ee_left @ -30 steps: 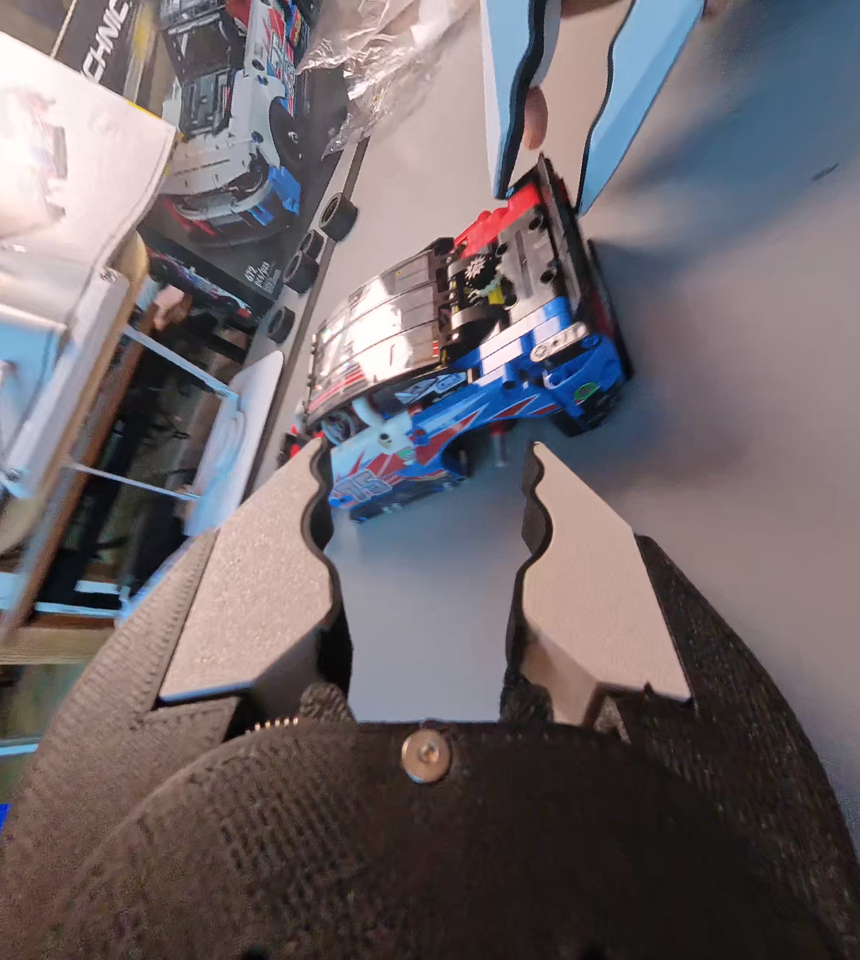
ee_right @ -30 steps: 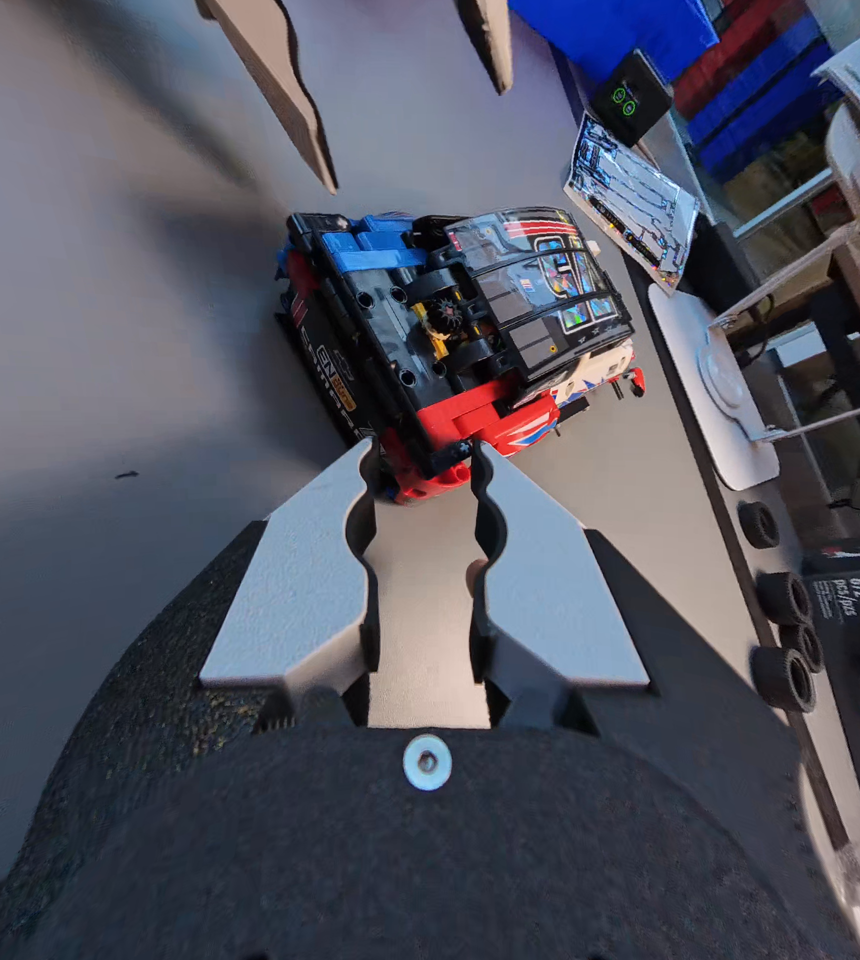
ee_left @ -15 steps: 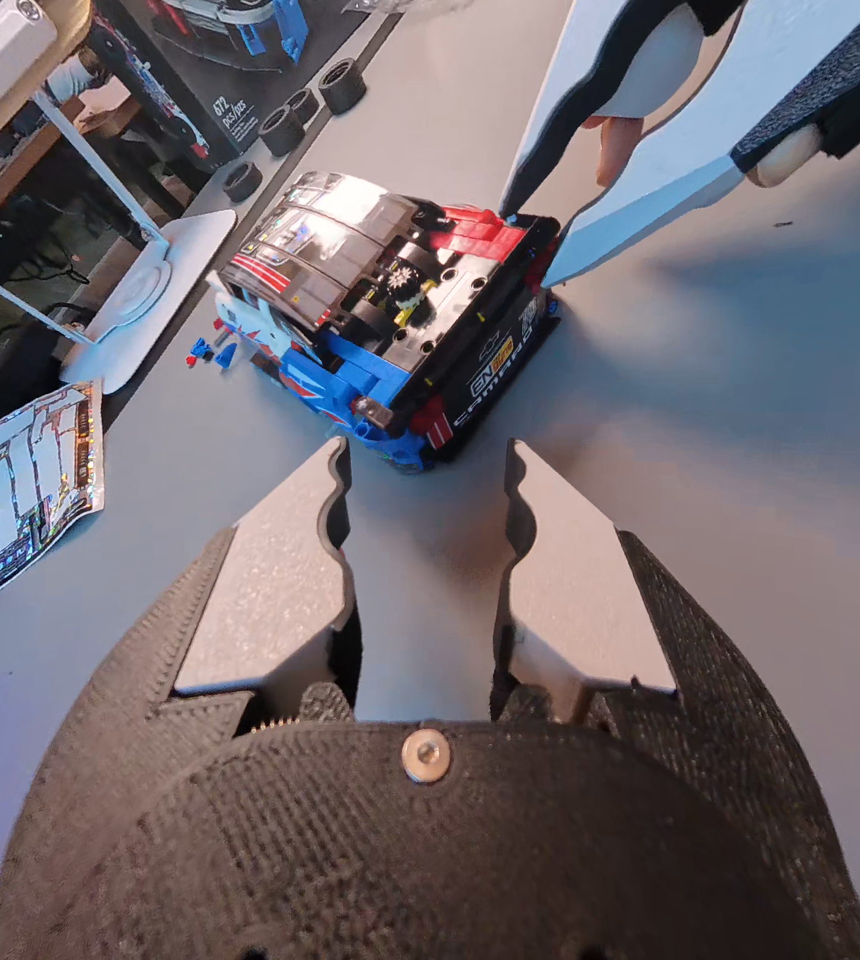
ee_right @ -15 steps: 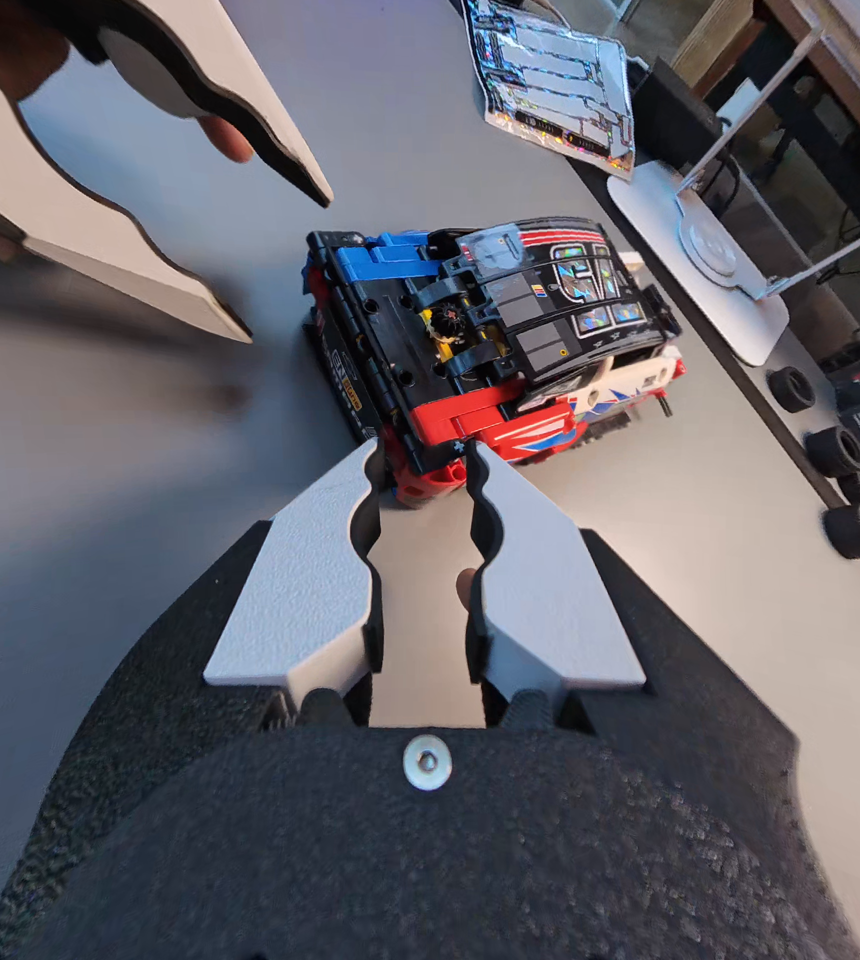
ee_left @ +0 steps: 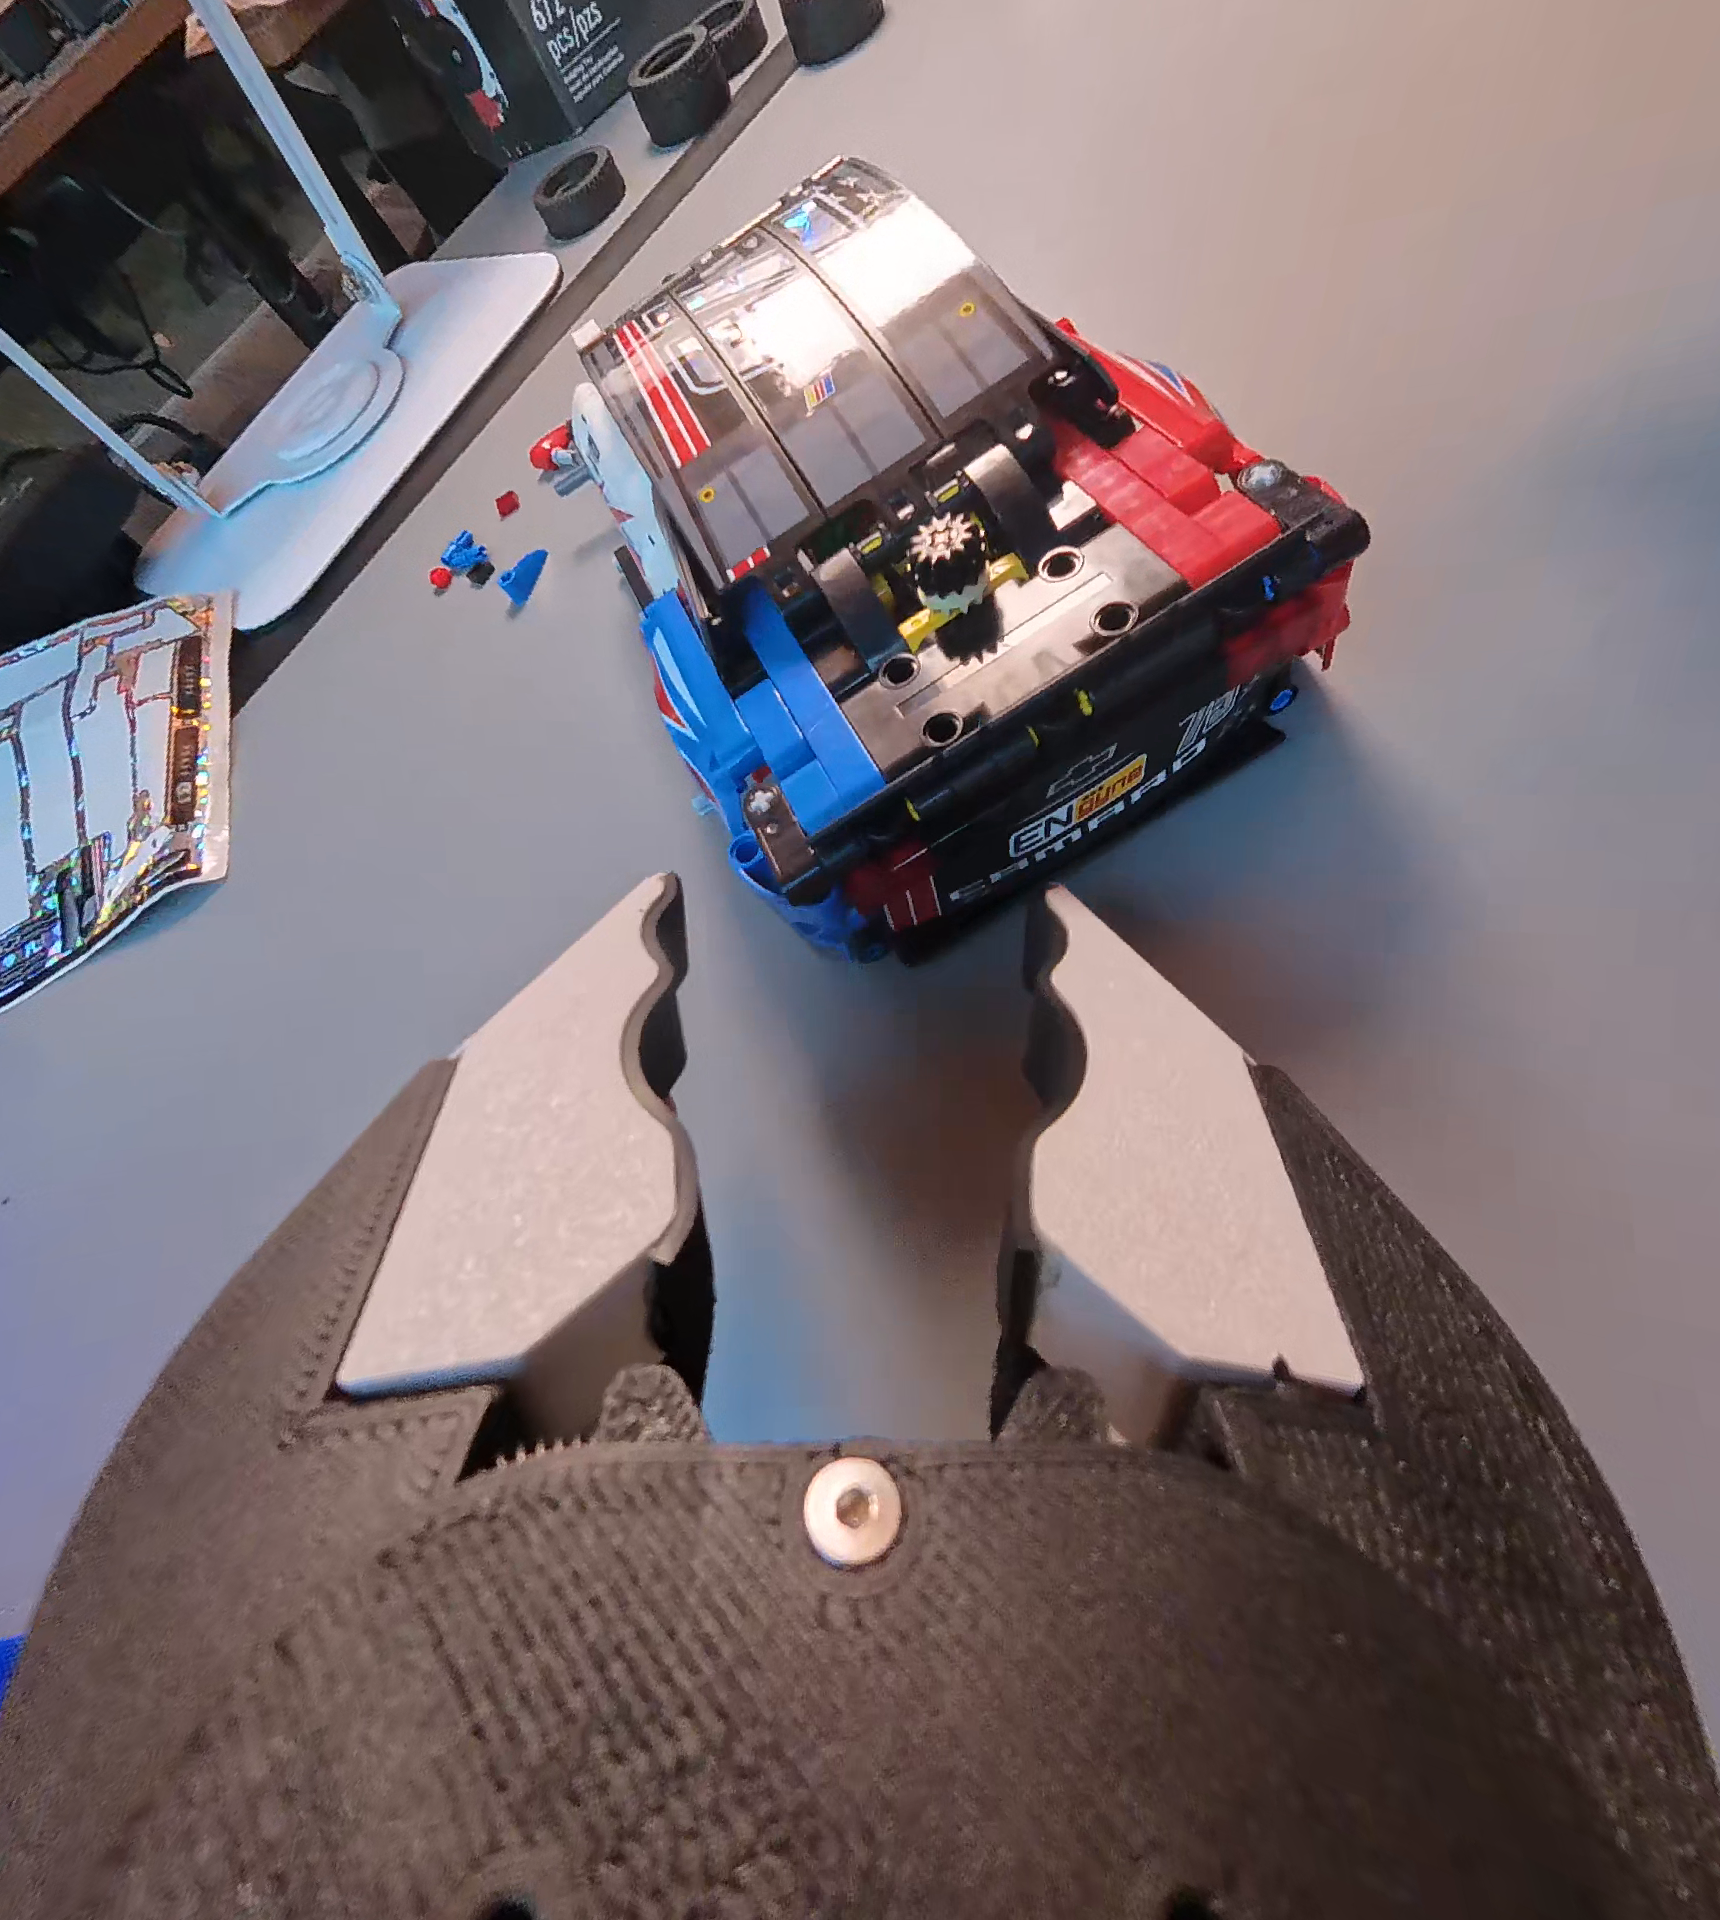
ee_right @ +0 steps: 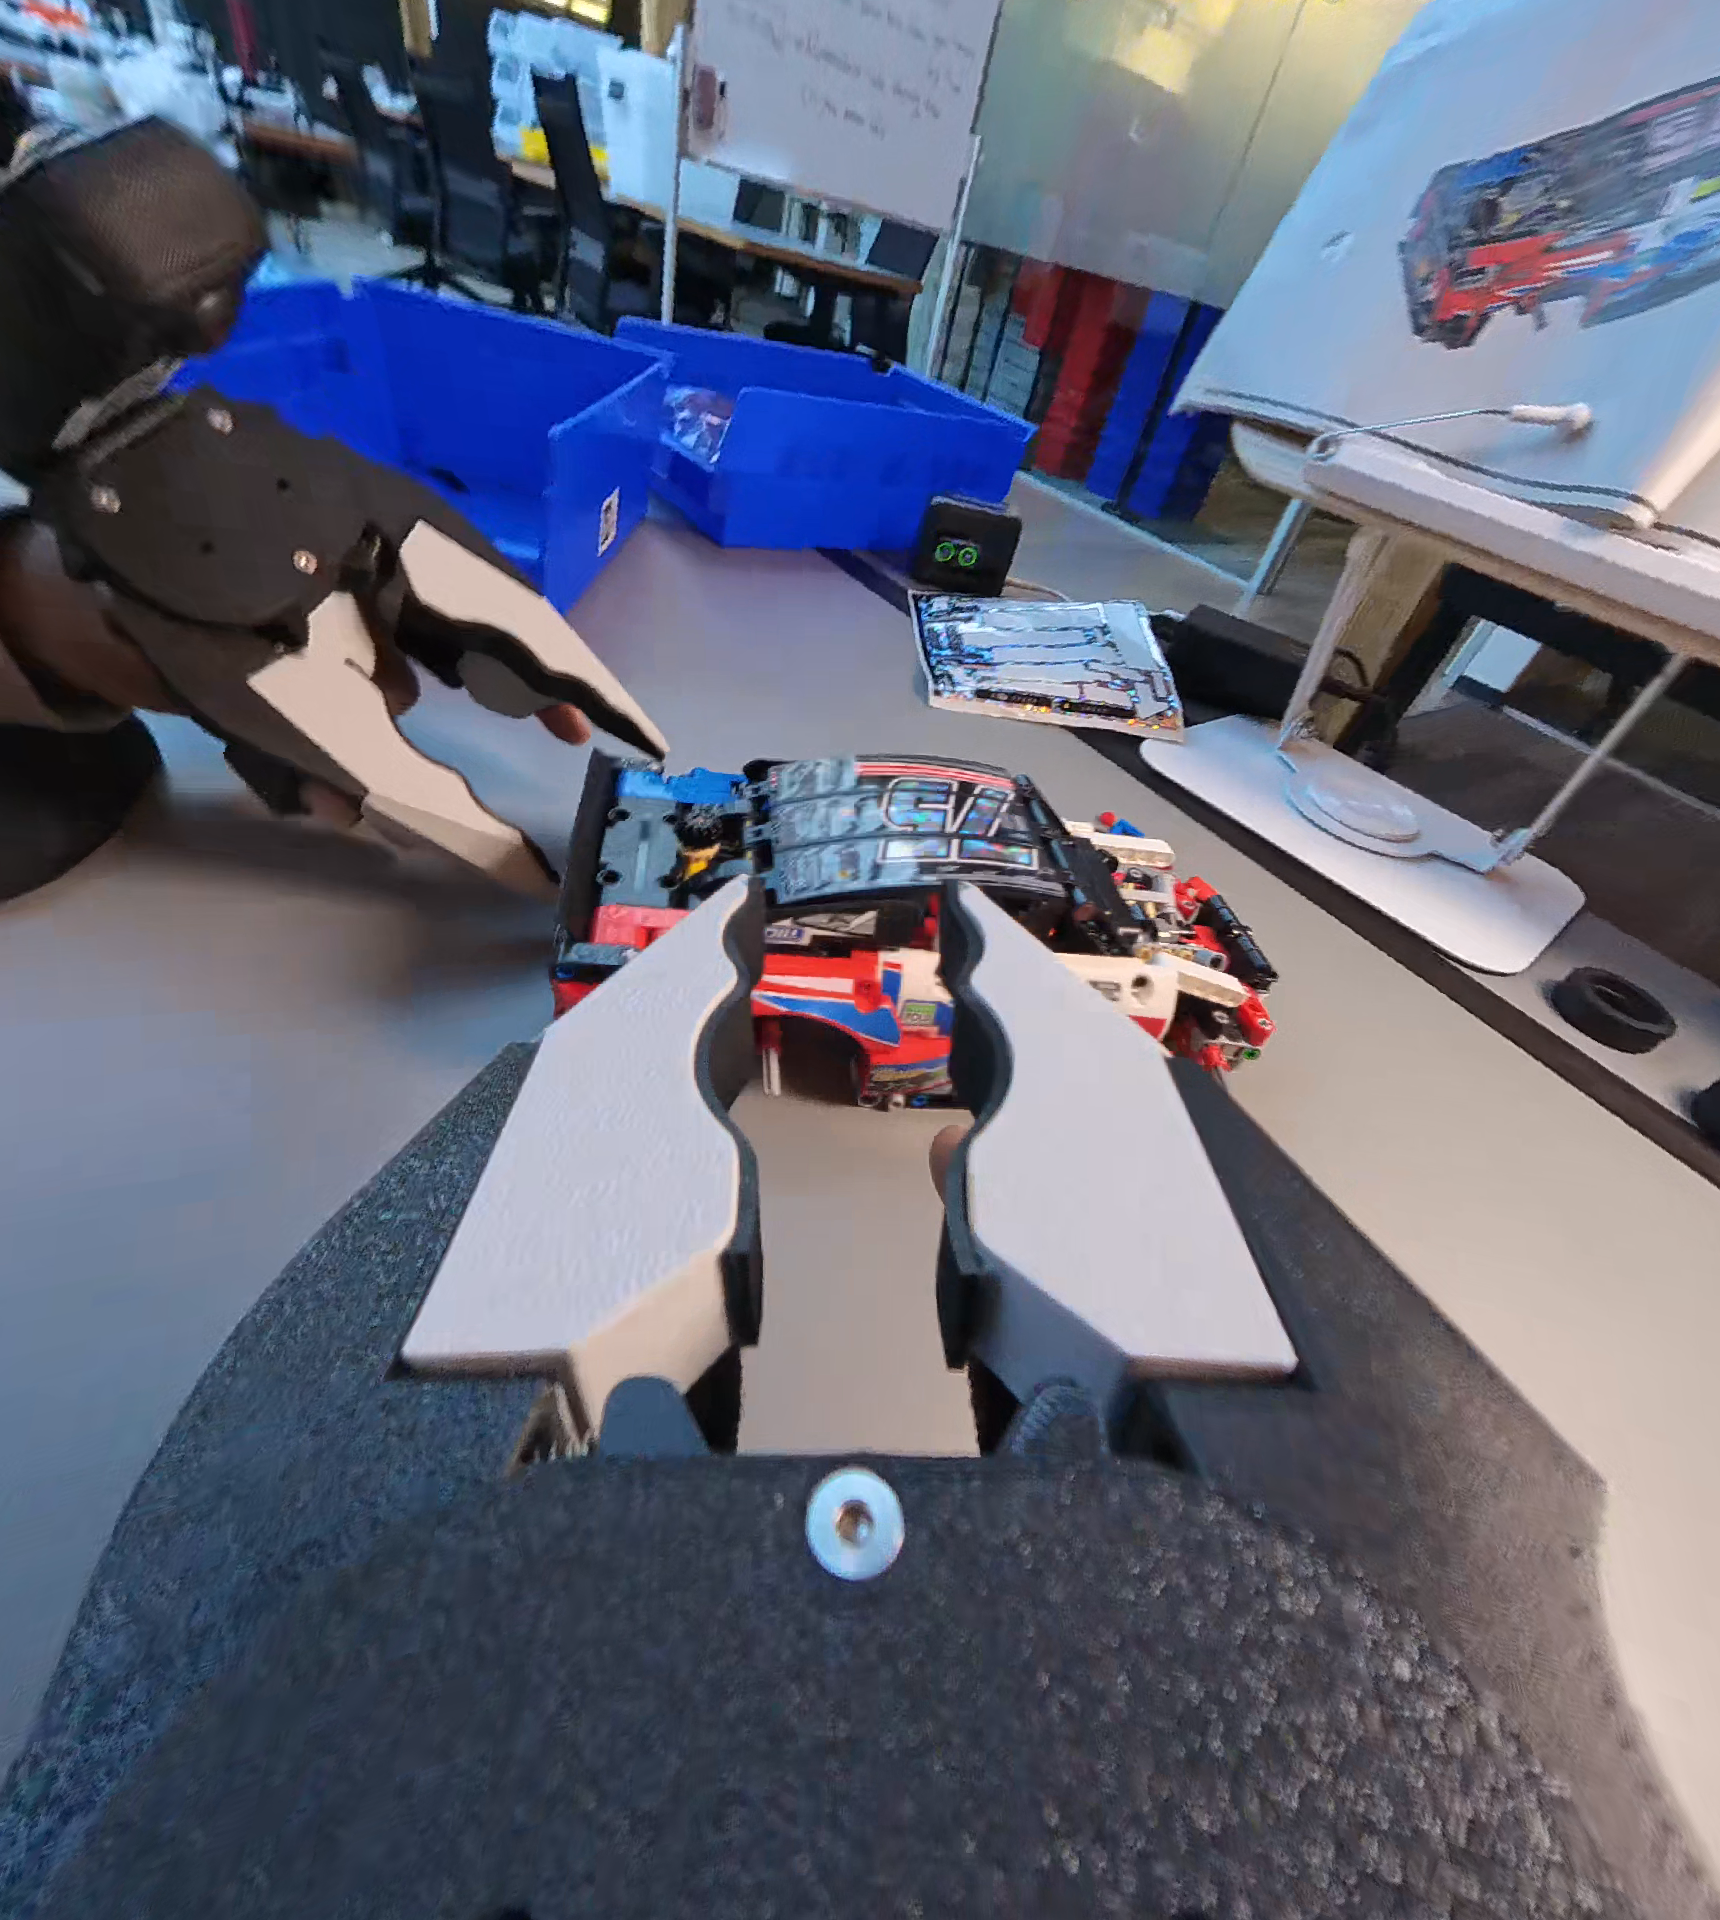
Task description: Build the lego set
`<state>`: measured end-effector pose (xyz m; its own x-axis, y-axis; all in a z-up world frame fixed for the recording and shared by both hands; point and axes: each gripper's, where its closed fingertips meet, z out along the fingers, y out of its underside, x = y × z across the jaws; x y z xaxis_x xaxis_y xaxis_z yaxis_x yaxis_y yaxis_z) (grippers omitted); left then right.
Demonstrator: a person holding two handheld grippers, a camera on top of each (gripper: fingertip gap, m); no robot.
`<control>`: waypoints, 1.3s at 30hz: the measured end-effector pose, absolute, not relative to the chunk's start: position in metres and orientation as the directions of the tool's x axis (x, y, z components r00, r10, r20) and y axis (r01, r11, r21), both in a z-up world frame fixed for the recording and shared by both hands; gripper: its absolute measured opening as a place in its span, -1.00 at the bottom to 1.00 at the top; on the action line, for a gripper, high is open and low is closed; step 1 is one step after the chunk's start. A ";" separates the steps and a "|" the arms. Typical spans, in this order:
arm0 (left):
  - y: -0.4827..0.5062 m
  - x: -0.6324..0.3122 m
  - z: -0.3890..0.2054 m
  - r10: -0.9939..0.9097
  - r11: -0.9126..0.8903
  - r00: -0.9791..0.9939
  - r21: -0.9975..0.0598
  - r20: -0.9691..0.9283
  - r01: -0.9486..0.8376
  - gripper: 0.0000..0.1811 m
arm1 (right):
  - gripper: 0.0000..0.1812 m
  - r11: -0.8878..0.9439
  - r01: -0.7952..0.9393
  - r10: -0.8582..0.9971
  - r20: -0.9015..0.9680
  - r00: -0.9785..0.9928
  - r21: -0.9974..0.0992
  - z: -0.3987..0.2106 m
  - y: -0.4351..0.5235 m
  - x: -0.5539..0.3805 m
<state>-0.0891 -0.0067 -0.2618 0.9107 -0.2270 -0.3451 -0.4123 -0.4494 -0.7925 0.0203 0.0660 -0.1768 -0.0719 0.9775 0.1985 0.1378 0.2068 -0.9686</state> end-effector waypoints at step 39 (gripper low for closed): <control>0.050 -0.078 -0.245 -0.247 -0.416 0.969 -0.899 -0.031 -0.135 0.39 | -0.44 0.076 0.083 0.992 0.084 0.093 -0.994 -0.174 0.195 -0.017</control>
<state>-0.0781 0.0502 -0.2446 0.9685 -0.2469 -0.0312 -0.1349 -0.4157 -0.8995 -0.0171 0.1949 -0.1739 0.0934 0.9921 0.0838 0.0826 0.0761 -0.9937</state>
